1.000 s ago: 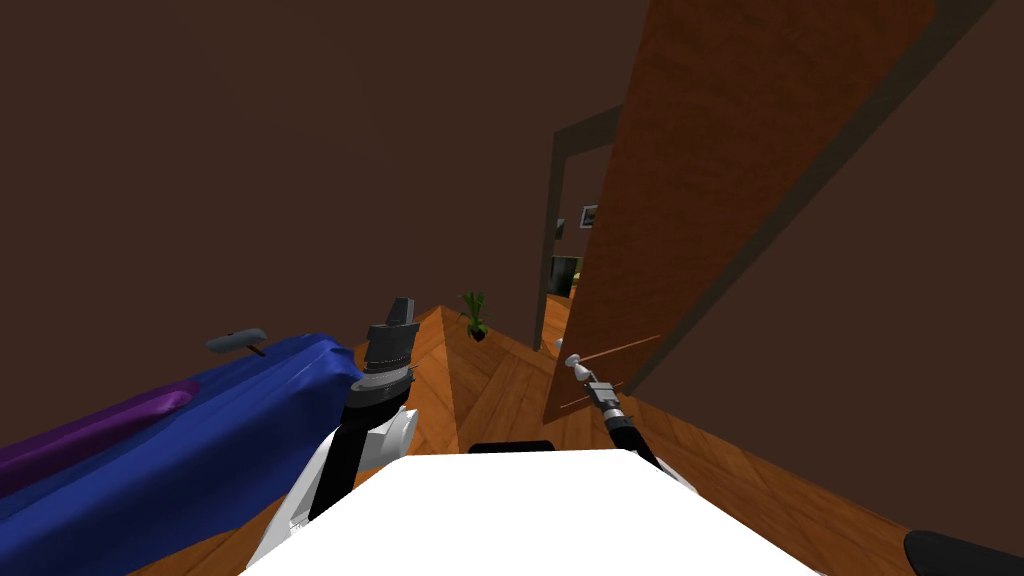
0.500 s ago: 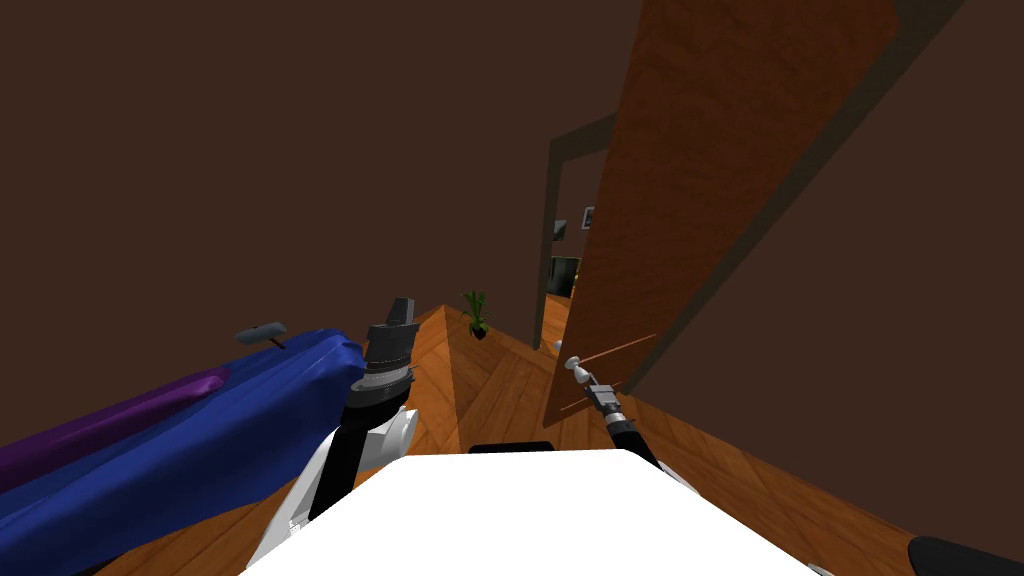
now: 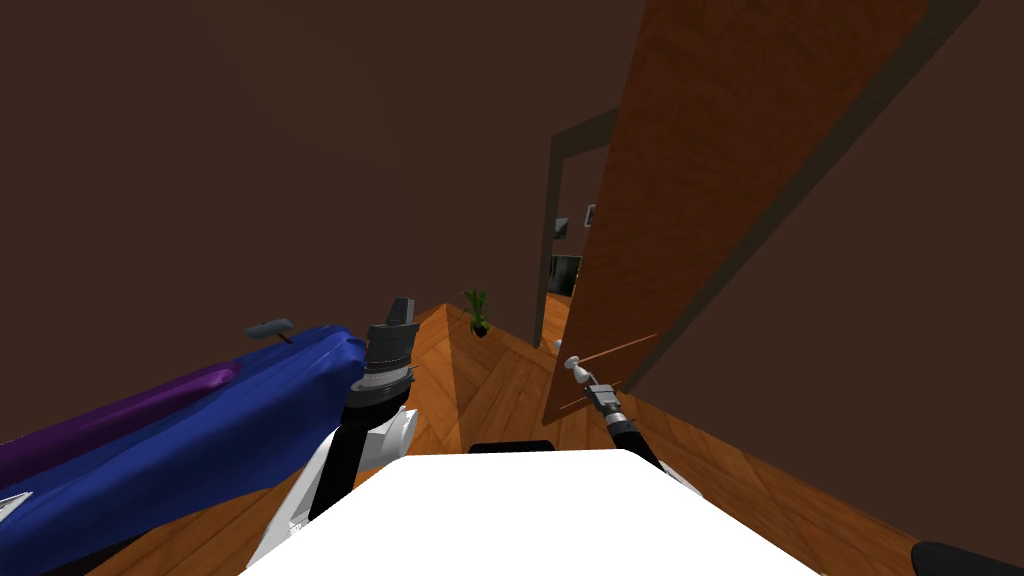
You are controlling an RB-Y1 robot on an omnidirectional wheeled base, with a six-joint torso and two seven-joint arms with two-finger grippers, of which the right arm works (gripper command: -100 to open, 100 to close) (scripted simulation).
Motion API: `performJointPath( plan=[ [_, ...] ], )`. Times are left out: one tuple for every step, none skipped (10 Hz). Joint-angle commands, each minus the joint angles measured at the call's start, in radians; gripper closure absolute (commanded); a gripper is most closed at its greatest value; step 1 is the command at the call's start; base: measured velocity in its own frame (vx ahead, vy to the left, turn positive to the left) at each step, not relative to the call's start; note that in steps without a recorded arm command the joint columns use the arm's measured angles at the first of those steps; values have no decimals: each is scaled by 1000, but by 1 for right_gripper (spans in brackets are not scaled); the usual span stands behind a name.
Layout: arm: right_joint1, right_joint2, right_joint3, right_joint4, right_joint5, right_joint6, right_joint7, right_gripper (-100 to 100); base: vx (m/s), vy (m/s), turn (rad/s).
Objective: Pull the door open
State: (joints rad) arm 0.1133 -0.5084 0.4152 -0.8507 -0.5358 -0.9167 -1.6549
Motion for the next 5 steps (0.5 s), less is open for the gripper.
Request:
performJointPath(
  plan=[
    [18, 18, 32, -25, 17, -11, 0, -100, -78, -52, 53],
    [18, 18, 32, -25, 17, -11, 0, -100, -53, -34, 9],
    [20, 16, 39, -25, 20, -18, -4, -100, -44, -25, 36],
    [20, 16, 39, -25, 20, -18, -4, -100, -34, -40, 7],
    [20, 16, 39, -25, 20, -18, -4, -100, -4, -30, 19]
  ],
)
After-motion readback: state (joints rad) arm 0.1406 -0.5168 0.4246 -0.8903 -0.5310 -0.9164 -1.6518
